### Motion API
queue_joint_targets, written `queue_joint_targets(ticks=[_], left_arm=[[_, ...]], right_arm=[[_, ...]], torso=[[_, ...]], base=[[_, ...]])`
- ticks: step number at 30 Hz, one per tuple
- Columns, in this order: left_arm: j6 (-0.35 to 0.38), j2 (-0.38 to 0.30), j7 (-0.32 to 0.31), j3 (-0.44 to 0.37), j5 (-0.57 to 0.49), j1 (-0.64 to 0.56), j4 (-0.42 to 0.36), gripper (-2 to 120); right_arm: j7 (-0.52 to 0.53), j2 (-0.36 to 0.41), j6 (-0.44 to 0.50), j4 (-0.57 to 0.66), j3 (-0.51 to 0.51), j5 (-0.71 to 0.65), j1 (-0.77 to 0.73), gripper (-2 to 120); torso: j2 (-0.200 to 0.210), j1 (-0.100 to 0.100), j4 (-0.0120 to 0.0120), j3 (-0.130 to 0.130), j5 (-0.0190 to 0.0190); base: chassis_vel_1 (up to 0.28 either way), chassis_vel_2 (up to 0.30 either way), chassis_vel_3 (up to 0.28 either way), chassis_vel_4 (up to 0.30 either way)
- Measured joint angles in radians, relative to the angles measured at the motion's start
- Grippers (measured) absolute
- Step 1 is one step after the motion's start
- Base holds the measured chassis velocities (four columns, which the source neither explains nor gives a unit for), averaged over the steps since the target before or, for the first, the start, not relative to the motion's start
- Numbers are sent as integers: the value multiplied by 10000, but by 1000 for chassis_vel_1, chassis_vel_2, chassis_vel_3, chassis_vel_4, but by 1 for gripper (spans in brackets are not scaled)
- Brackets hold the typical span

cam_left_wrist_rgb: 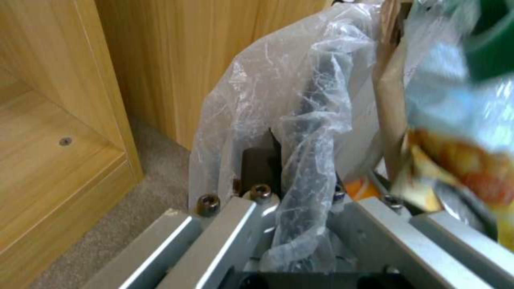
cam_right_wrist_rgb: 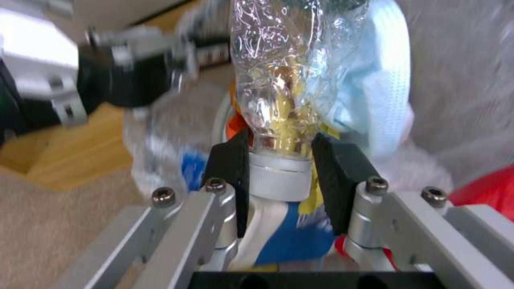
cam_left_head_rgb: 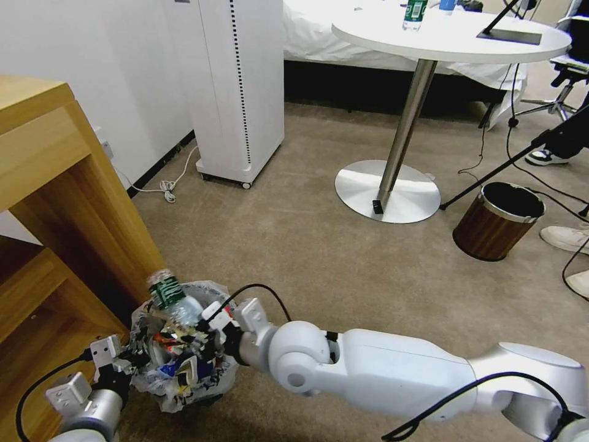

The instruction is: Pick up the trash bin and place the garbage on the floor into it.

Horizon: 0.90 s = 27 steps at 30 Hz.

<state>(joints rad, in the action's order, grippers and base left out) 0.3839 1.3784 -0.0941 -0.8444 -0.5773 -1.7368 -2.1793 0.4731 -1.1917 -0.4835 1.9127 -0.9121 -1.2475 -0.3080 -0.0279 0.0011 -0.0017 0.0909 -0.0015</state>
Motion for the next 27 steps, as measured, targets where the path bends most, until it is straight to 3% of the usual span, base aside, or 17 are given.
queue_joint_targets(ticks=[13, 20, 27], left_arm=[[-43, -23, -1, 21, -14, 28, 114, 1], [-76, -53, 15, 20, -25, 47, 176, 1], [-83, -65, 20, 52, -44, 165, 280, 1]], right_arm=[[1317, -482, -901, -757, -259, -639, -355, 26], [1227, -539, -999, -833, -214, -720, -139, 26], [672, 300, -656, -265, 65, -269, -233, 51]], torso=[[0, 0, -1, 0, 1], [0, 0, 0, 0, 2], [0, 0, -1, 0, 4]], base=[[0, 0, 0, 0], [0, 0, 0, 0], [0, 0, 0, 0]])
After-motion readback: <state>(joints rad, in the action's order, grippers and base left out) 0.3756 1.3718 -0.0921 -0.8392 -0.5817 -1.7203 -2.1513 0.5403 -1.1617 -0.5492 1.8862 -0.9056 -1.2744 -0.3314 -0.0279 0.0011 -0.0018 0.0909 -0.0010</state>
